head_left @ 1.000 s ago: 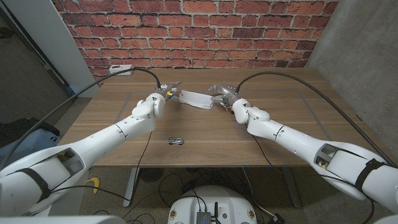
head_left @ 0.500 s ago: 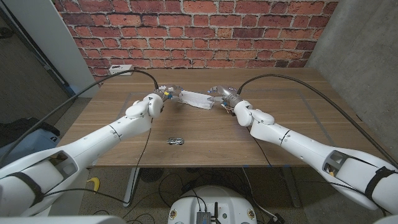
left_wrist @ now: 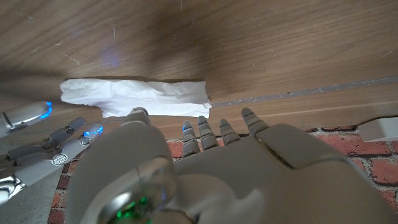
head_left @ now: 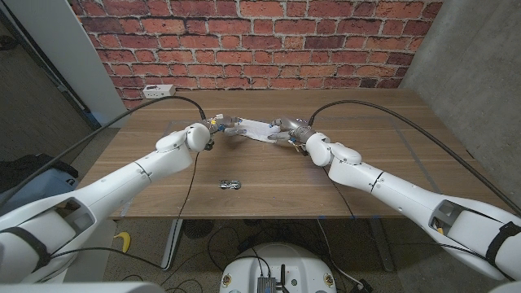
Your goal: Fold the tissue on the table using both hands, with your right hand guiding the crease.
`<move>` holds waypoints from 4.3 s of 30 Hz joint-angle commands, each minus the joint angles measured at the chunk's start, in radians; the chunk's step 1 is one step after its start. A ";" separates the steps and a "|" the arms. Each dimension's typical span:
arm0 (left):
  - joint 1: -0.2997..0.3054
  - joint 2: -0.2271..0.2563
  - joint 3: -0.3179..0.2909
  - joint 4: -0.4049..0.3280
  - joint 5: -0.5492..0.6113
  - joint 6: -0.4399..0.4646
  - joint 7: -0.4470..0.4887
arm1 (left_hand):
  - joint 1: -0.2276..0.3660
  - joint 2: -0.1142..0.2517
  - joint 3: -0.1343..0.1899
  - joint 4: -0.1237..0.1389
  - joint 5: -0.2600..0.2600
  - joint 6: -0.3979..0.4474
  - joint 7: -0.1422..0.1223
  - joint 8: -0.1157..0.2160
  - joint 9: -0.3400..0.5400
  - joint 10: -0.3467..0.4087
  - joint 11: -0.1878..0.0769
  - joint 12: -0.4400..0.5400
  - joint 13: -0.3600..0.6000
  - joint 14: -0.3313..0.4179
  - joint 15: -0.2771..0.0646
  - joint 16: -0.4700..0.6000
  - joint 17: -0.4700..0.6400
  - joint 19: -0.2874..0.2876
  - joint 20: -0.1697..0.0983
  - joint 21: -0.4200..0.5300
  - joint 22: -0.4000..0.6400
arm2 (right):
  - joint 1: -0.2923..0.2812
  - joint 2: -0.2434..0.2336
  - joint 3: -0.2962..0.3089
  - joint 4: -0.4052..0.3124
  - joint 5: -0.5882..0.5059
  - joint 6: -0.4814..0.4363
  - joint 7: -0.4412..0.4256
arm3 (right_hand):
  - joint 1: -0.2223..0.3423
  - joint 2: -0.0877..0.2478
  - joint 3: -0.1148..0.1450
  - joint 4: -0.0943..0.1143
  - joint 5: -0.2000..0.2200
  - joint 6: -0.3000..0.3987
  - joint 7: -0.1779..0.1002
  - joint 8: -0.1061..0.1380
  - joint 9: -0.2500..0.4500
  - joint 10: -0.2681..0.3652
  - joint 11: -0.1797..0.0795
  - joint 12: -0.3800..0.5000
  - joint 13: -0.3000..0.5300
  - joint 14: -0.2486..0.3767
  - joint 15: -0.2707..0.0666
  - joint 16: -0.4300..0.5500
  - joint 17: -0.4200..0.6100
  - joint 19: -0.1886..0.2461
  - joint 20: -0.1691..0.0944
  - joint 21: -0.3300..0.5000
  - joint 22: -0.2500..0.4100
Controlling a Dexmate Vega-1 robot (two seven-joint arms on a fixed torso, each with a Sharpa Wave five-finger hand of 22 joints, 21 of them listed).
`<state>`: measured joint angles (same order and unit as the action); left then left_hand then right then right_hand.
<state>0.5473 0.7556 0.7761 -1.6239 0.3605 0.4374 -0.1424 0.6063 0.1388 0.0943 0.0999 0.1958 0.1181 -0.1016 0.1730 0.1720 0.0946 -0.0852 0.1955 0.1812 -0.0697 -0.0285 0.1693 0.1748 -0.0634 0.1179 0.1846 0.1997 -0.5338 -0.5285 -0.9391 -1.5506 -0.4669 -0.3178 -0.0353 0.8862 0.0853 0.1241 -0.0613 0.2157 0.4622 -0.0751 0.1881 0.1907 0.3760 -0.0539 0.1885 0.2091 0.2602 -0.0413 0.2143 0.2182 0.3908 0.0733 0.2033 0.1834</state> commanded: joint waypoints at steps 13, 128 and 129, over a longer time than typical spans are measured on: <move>-0.055 -0.006 0.039 0.049 -0.060 -0.015 -0.095 | -0.089 -0.014 -0.035 0.042 0.012 -0.051 0.012 -0.003 0.002 0.006 0.018 0.007 0.003 -0.038 0.018 0.008 0.003 -0.050 0.020 0.006 -0.001 | 0.031 0.037 -0.049 0.044 -0.065 -0.023 0.042 | 0.069 0.017 0.028 -0.046 0.030 0.018 -0.025 0.011 -0.001 0.022 -0.038 0.012 -0.003 -0.007 -0.043 0.000 -0.005 -0.004 -0.009 0.002 0.000; -0.021 0.001 0.113 -0.105 0.337 0.080 -0.258 | -0.299 -0.023 -0.105 0.048 0.028 0.333 0.017 0.024 0.007 0.232 0.019 0.025 0.007 0.069 0.033 0.017 -0.001 -0.072 0.053 0.023 -0.005 | 0.271 0.300 -0.202 0.619 -0.254 0.450 -0.459 | 0.333 0.065 0.159 -0.090 -0.001 0.625 -0.056 0.176 0.008 0.491 -0.139 0.089 0.008 0.303 -0.188 0.109 0.033 0.165 -0.083 0.069 0.007; -0.020 0.002 0.113 -0.108 0.338 0.082 -0.259 | -0.300 -0.024 -0.105 0.048 0.028 0.333 0.016 0.024 0.007 0.233 0.019 0.025 0.007 0.070 0.033 0.017 -0.001 -0.072 0.054 0.023 -0.005 | 0.274 0.305 -0.203 0.629 -0.247 0.453 -0.461 | 0.333 0.065 0.159 -0.090 -0.001 0.625 -0.057 0.176 0.008 0.490 -0.140 0.088 0.008 0.304 -0.188 0.109 0.033 0.166 -0.083 0.069 0.007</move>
<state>0.5191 0.7527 0.8929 -1.7203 0.7047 0.5079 -0.3975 0.3137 0.1185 -0.0062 0.1448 0.2152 0.4435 -0.0854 0.1896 0.1749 0.3223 -0.0626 0.2238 0.1852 -0.0014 0.0071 0.1821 0.1699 -0.1362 0.1659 0.2001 0.1931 -0.2922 -0.2877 -1.1309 -1.0522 -0.7940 0.0592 -0.4543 1.2164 0.1581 0.2736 -0.1505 0.2060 1.0846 -0.1253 0.3555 0.1987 0.8576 -0.1875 0.2812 0.2116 0.5523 -0.0536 0.3251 0.2506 0.5471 -0.0072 0.2632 0.1883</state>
